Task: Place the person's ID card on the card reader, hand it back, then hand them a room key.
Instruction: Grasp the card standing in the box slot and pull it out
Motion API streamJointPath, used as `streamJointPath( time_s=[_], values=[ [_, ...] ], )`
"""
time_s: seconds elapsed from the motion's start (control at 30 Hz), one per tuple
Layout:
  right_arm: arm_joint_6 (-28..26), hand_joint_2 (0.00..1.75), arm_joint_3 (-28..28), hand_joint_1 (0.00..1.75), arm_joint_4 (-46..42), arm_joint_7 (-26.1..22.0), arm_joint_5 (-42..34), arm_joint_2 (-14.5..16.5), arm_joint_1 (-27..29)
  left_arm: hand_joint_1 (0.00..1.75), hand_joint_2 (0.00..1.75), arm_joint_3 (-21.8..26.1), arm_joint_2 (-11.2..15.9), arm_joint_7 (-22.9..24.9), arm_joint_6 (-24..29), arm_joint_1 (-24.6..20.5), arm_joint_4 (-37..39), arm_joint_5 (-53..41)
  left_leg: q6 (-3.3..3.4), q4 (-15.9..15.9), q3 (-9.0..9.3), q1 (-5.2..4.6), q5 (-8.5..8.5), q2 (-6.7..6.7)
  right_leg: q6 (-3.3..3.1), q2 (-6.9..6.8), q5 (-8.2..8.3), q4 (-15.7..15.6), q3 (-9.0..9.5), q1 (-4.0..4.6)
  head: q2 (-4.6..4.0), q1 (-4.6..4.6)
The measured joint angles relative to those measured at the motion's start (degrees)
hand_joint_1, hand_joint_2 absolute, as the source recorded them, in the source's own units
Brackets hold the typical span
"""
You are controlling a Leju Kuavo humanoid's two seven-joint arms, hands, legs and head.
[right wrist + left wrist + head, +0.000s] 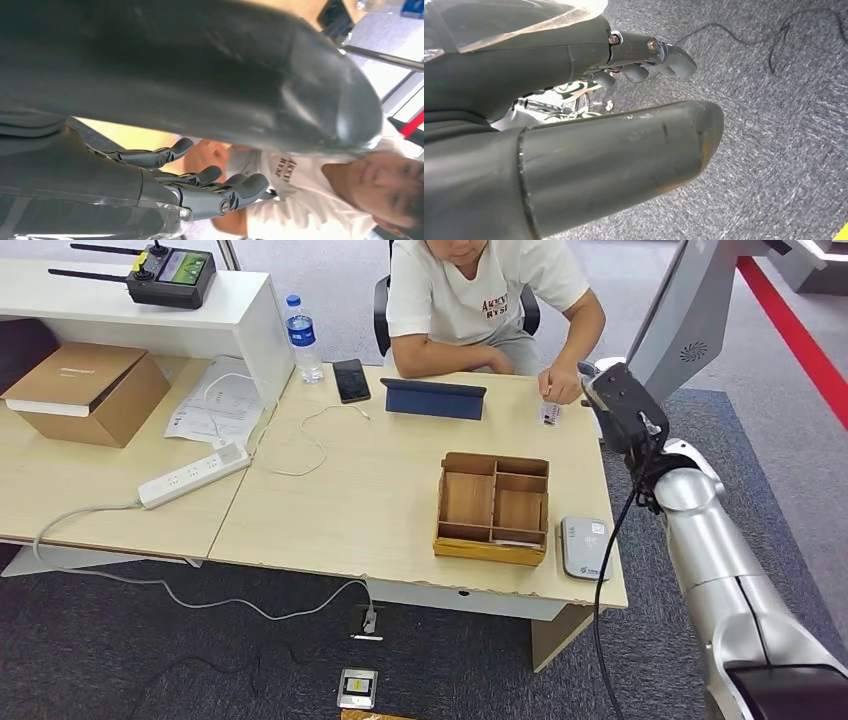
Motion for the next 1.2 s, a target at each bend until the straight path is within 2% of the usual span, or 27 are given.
streamJointPath(
  time_s=[0.3, 0.8, 0.93, 1.2],
  values=[
    [-0.7, 0.00, -0.1, 0.00, -9.5, 1.8, -1.9, -4.1, 7.3, 0.00, 0.00, 0.0, 0.0, -0.1, 0.8, 0.0, 0.0, 0.4, -0.01, 0.0, -0.01, 0.01, 0.00, 0.05, -0.01, 0.02, 0.00, 0.0, -0.02, 0.04, -0.01, 0.00],
    [-0.7, 0.00, -0.1, 0.00, -14.1, 2.2, -2.2, -6.0, 9.2, 0.00, 0.00, 0.0, 0.0, -0.1, 0.8, -0.1, 0.0, 0.6, -0.01, 0.0, -0.01, 0.01, 0.00, 0.05, -0.01, 0.03, 0.00, 0.0, -0.02, 0.02, -0.01, 0.00],
    [-1.0, 1.75, 0.0, 0.00, -14.2, 2.6, -2.6, -6.2, 10.2, 0.00, 0.00, 0.0, 0.0, 0.3, 0.8, -0.1, 0.0, 0.6, -0.01, 0.0, -0.01, 0.01, 0.00, 0.05, -0.01, 0.03, 0.00, 0.0, -0.02, 0.03, -0.01, -0.01],
    [-1.0, 1.75, 0.2, 0.00, -14.9, 2.5, -2.6, -6.0, 15.2, 0.00, 0.00, 0.0, -0.1, 1.1, 0.8, -0.1, 0.0, -0.2, -0.01, 0.0, -0.02, 0.02, -0.01, 0.03, -0.01, 0.03, -0.01, 0.0, -0.01, 0.03, -0.01, 0.00]
  ],
)
